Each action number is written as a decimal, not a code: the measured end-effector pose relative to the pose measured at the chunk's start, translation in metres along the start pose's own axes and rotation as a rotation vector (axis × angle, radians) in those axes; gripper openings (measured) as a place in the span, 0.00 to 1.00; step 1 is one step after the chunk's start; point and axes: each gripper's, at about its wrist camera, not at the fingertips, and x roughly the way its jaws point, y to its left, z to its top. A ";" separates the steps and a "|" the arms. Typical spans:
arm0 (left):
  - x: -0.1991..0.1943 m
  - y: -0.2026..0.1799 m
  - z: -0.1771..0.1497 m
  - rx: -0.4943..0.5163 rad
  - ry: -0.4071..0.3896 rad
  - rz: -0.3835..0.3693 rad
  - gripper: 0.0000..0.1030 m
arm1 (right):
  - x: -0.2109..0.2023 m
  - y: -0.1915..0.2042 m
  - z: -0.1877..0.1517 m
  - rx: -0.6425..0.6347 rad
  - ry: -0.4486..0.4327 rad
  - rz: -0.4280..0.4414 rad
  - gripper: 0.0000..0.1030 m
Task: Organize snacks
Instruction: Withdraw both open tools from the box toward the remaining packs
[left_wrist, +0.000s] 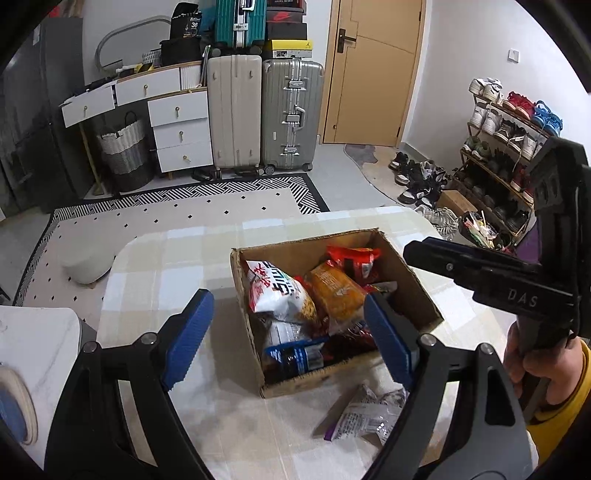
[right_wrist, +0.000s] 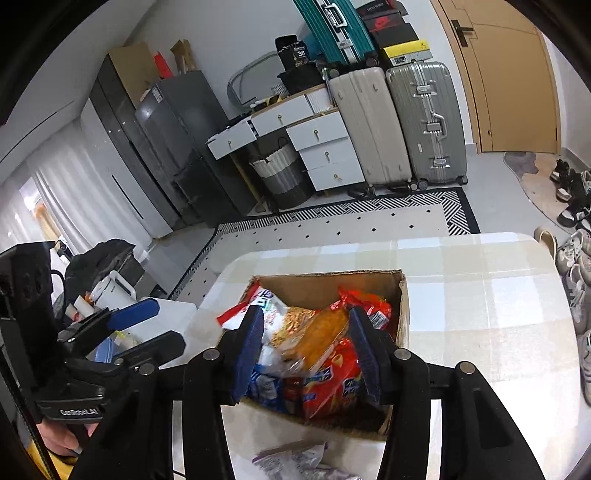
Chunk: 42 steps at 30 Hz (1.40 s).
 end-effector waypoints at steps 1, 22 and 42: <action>-0.006 -0.002 -0.003 0.001 -0.003 0.001 0.79 | -0.003 0.003 -0.001 -0.005 -0.003 -0.002 0.48; -0.194 -0.069 -0.063 0.034 -0.192 0.036 1.00 | -0.158 0.084 -0.049 -0.142 -0.233 0.020 0.86; -0.339 -0.072 -0.227 -0.064 -0.287 0.049 1.00 | -0.237 0.123 -0.205 -0.225 -0.311 -0.064 0.99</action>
